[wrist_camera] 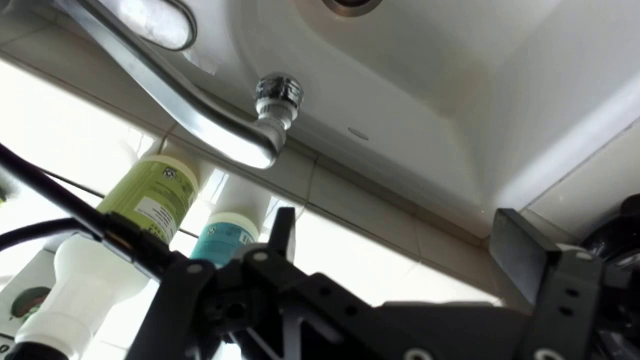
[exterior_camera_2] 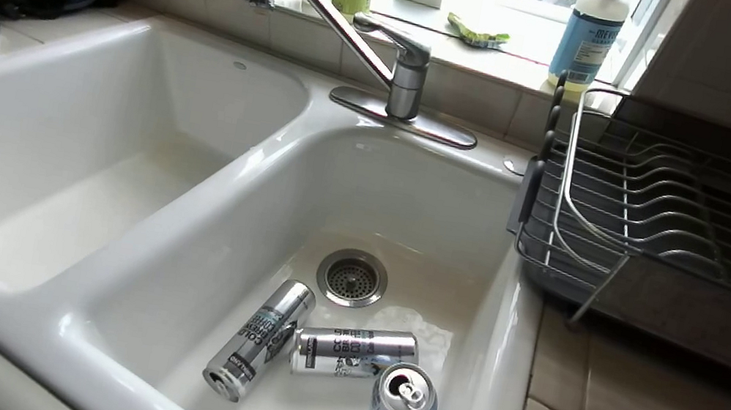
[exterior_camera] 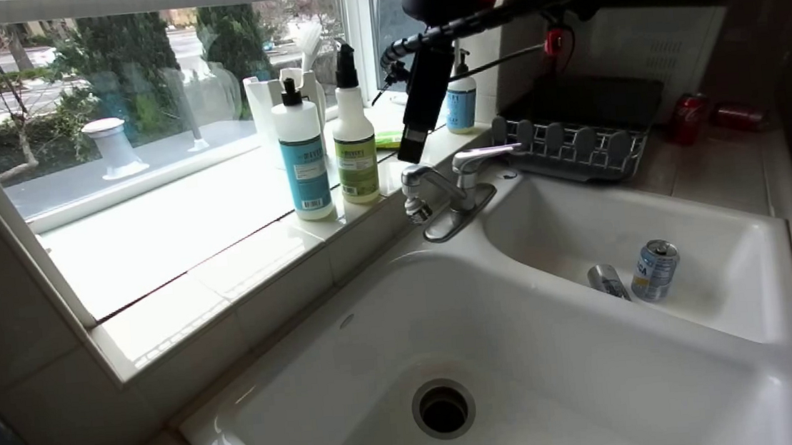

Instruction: Move the left bottle to the right

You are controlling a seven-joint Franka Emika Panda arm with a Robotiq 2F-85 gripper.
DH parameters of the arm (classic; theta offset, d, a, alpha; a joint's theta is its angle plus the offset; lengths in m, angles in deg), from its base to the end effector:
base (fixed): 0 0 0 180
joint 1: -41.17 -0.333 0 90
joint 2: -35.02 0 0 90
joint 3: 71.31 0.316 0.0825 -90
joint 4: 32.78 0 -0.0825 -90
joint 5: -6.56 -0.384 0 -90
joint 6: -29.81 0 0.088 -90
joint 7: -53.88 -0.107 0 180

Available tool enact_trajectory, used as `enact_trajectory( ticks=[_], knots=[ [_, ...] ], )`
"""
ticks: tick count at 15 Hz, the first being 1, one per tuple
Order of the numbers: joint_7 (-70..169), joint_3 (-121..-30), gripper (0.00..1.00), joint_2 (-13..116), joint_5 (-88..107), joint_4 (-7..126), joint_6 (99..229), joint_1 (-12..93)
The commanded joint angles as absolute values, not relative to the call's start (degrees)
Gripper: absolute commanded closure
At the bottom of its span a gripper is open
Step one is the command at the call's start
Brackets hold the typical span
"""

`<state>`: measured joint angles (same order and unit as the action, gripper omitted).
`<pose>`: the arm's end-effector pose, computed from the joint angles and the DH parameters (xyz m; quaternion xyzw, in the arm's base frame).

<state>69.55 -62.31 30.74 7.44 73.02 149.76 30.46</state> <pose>0.5350 0.1937 0.5842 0.9394 0.3032 0.1600 0.0073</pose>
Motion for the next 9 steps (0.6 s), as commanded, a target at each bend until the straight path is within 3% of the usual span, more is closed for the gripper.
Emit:
enact_trajectory(
  ticks=[1,9],
  knots=[
    [66.4,-60.7,0.0,37.0,8.6,64.6,149.4,29.8],
    [50.1,-61.4,0.0,48.6,19.0,49.6,149.0,28.5]
  ],
)
